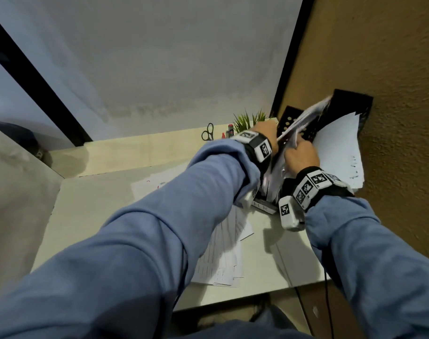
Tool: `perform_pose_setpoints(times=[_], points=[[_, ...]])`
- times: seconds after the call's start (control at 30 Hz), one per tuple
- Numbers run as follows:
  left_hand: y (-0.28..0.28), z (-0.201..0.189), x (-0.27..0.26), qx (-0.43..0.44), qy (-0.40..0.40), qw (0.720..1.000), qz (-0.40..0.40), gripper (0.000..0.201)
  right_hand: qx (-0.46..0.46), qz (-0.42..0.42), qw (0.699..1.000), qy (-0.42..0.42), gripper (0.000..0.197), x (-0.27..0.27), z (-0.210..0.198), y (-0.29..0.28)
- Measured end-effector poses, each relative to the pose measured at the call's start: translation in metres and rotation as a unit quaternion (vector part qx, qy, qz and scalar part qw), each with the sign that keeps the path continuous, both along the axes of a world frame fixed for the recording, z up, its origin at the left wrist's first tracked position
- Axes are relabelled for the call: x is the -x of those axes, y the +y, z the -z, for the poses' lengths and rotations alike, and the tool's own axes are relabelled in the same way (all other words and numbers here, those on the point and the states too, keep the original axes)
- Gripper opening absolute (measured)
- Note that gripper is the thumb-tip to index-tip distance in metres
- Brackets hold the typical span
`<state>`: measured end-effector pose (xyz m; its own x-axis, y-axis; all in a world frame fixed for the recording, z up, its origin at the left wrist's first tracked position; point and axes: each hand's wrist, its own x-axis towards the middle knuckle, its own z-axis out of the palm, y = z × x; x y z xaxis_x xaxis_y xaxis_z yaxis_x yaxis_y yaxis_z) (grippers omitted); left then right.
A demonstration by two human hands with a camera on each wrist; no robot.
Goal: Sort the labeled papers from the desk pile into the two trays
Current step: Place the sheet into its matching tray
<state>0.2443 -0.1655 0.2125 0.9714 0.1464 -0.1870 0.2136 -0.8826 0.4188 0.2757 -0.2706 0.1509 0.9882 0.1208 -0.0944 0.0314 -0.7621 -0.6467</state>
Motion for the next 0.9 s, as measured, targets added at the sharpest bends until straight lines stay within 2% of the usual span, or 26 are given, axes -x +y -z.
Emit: perform_pose_setpoints(times=[0.2, 0.33, 0.37, 0.43, 0.5, 0.6, 0.7, 0.77, 0.83, 0.9], points=[[0.002, 0.025, 0.003, 0.012, -0.005, 0.998, -0.053, 0.026, 0.039, 0.025, 0.999, -0.004, 0.042, -0.007, 0.007, 0.002], [0.004, 0.05, 0.009, 0.055, 0.056, 0.991, -0.106, 0.059, 0.077, 0.013, 0.997, -0.012, 0.045, -0.006, 0.009, 0.008], [0.005, 0.058, 0.012, 0.038, 0.085, 0.991, -0.092, 0.057, 0.084, 0.012, 0.996, -0.005, 0.046, -0.004, 0.012, 0.01], [0.005, 0.077, 0.018, 0.008, 0.124, 0.99, -0.058, 0.033, 0.089, 0.004, 0.996, 0.007, 0.047, 0.0, 0.017, 0.014], [0.006, 0.091, 0.023, 0.022, 0.117, 0.989, -0.082, 0.018, 0.092, -0.004, 0.996, 0.01, 0.047, 0.001, 0.019, 0.016], [0.009, 0.094, 0.023, 0.033, 0.059, 0.992, -0.108, 0.023, 0.095, -0.007, 0.995, -0.001, 0.046, -0.003, 0.016, 0.015], [0.014, 0.075, 0.011, 0.071, -0.028, 0.993, -0.092, 0.024, 0.084, -0.002, 0.996, -0.022, 0.048, -0.009, 0.008, 0.014], [0.015, 0.063, 0.002, 0.09, -0.057, 0.991, -0.079, 0.022, 0.083, 0.004, 0.996, -0.033, 0.048, -0.009, 0.004, 0.016], [0.013, 0.062, -0.004, 0.098, -0.046, 0.992, -0.068, 0.023, 0.092, 0.008, 0.995, -0.023, 0.047, -0.006, 0.006, 0.02], [0.011, 0.07, -0.003, 0.078, 0.001, 0.996, -0.037, 0.024, 0.11, 0.003, 0.994, 0.018, 0.048, 0.0, 0.013, 0.023]])
